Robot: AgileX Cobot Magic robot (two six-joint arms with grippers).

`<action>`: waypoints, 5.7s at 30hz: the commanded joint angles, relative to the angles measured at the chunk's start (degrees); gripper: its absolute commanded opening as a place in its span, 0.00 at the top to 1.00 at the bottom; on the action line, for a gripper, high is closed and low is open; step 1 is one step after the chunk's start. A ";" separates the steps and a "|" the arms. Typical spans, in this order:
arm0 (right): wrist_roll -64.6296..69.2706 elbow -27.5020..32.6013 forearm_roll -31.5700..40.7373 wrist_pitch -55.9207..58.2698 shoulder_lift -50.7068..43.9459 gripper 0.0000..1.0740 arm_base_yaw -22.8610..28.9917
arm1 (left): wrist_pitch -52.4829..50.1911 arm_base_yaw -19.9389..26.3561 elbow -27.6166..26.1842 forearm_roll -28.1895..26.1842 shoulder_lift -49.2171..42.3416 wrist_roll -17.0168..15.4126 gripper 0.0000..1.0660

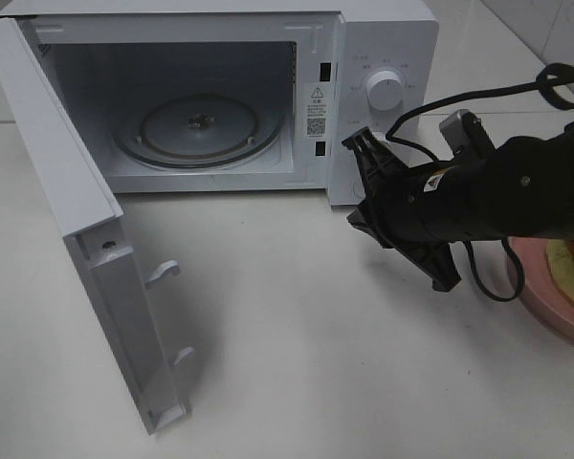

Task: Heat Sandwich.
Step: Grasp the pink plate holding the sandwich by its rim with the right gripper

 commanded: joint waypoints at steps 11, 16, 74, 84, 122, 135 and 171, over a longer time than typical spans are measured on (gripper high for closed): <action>-21.03 0.00 -1.15 19.54 -6.99 0.98 -2.92 | -0.34 0.06 0.11 0.06 -1.49 -0.40 0.06; -32.77 0.00 -5.56 25.90 -10.08 0.96 -3.55 | -0.34 0.06 0.11 0.06 -1.49 -0.40 0.06; -50.99 -12.83 -30.19 59.42 -4.35 0.12 -18.91 | -0.34 0.06 0.11 0.06 -1.49 -0.40 0.06; -49.45 -12.83 -33.98 58.67 -0.74 0.14 -18.91 | -0.34 0.06 0.11 0.06 -1.49 -0.40 0.06; -49.45 -13.29 -33.98 52.88 8.08 0.19 -22.23 | -0.34 0.06 0.11 0.06 -1.49 -0.40 0.06; -48.93 -13.29 -34.26 52.60 8.82 0.47 -22.23 | -0.34 0.06 0.11 0.06 -1.49 -0.40 0.06; -37.82 -13.29 -45.15 57.41 8.65 1.00 -18.51 | -0.34 0.06 0.11 0.06 -1.49 -0.40 0.06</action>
